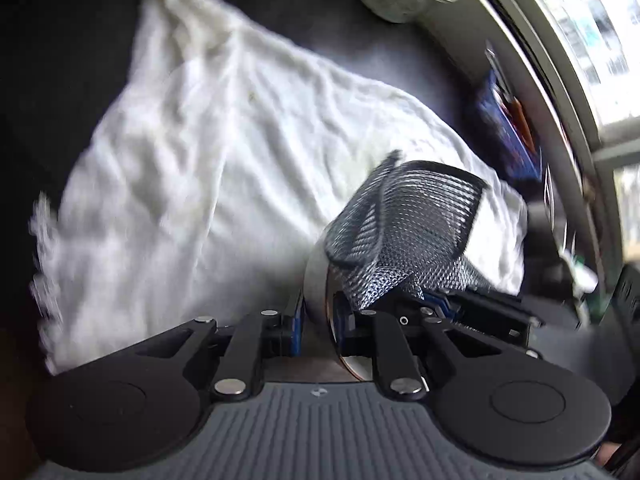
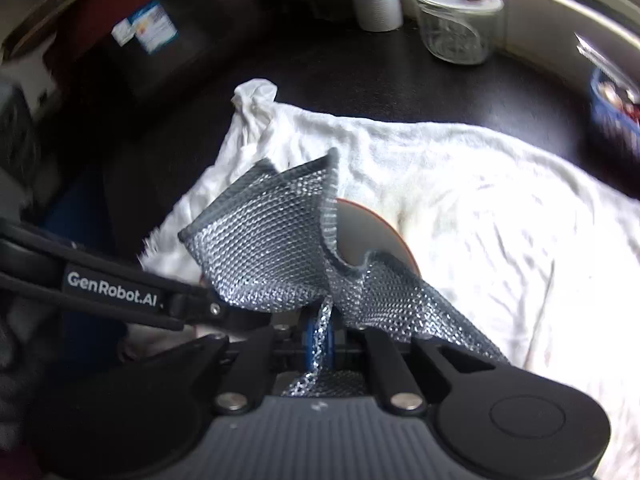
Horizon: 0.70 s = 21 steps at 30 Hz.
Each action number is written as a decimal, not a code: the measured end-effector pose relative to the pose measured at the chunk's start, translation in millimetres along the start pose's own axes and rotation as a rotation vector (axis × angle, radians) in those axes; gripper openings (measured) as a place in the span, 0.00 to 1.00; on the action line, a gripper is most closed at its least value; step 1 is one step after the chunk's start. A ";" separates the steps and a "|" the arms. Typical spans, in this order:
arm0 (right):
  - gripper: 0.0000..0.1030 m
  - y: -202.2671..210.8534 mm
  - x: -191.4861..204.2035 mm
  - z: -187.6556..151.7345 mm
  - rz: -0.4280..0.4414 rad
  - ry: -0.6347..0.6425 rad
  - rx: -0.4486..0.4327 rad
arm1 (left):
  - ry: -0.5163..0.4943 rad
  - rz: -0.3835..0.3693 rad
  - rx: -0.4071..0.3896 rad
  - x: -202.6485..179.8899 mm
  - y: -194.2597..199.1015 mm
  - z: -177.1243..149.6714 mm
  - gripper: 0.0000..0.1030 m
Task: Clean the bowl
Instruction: 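Tilt the bowl again with the left gripper while the right gripper wipes its inner wall, then turn the bowl with the left gripper while the right gripper scrubs inside with the pad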
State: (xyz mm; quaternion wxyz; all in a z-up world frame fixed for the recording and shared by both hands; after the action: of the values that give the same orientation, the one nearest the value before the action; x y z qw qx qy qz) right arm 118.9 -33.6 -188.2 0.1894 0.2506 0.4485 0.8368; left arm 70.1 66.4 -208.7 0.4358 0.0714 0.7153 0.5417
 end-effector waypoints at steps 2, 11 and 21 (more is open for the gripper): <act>0.07 1.0 1.3 -0.5 0.034 -0.042 -0.005 | -0.019 0.004 0.008 -1.4 -0.2 -2.7 0.15; 0.06 4.9 11.2 -7.0 0.005 0.058 0.007 | -0.215 0.068 0.005 -13.1 0.4 -13.5 0.16; 0.06 17.8 16.6 -3.7 -0.184 0.461 0.039 | -0.938 0.323 -0.161 -54.4 5.5 -12.6 0.16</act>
State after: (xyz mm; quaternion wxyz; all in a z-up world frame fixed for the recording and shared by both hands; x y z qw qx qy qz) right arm 101.8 -36.4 -170.8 0.1526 0.0148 0.5167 0.8423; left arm 92.4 28.4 -174.0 0.6251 0.3832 0.3780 0.5653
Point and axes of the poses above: each gripper's, at about its wrist camera, not at the fingertips, and y roughly against the way its jaws point, x to its left, z to its top, the point moved 9 cm from there along -y, roughly the way its jaws point, and after that the axes turned 11 degrees about y, right-handed, at the moved point
